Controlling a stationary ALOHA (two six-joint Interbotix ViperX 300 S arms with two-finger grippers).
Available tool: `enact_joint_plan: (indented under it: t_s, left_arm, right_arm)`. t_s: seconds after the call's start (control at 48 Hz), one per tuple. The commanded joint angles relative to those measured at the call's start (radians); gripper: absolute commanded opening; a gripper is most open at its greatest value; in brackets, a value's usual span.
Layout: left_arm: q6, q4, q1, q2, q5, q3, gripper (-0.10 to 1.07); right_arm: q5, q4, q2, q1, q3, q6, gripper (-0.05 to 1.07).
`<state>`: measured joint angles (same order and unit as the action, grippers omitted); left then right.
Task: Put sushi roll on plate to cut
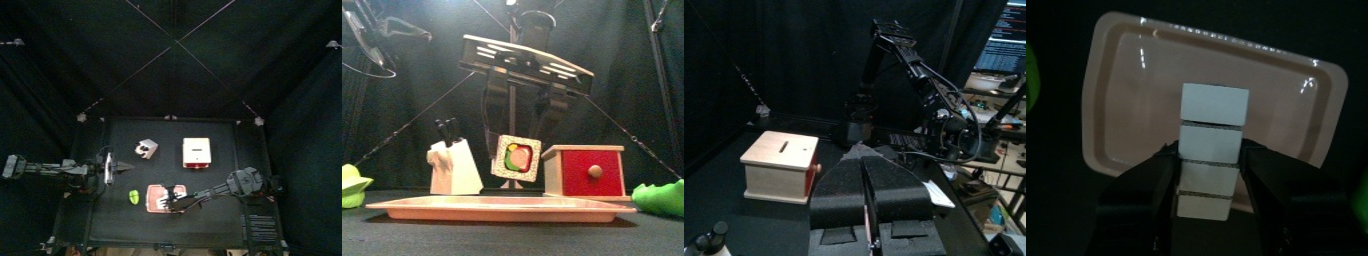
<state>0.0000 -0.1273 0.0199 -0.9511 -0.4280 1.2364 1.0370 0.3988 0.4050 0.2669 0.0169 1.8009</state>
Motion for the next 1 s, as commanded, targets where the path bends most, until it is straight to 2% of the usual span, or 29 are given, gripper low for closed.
enact_joint_plan:
  t_s: [0.0,0.208,0.375,0.792,0.979]
  left_arm:
    - [0.002,0.002,-0.002,0.005,-0.009,-0.025,-0.02]
    - [0.0,0.0,0.0,0.005,-0.009,-0.021,-0.02]
    - [-0.002,0.0,0.0,0.005,-0.009,-0.02,-0.02]
    - [-0.005,-0.002,0.0,0.005,-0.009,-0.018,-0.02]
    - [-0.005,-0.002,-0.002,0.005,-0.009,-0.018,-0.02]
  right_arm:
    - [-0.023,0.028,-0.067,-0.005,-0.018,0.038,0.6]
    - [-0.11,0.029,-0.069,-0.011,-0.077,0.075,0.61]
    - [-0.118,0.028,-0.075,-0.012,-0.104,0.077,0.61]
    - [-0.12,0.044,-0.075,-0.018,-0.104,0.075,0.62]
    - [-0.13,0.043,-0.075,-0.018,-0.103,0.075,0.72]
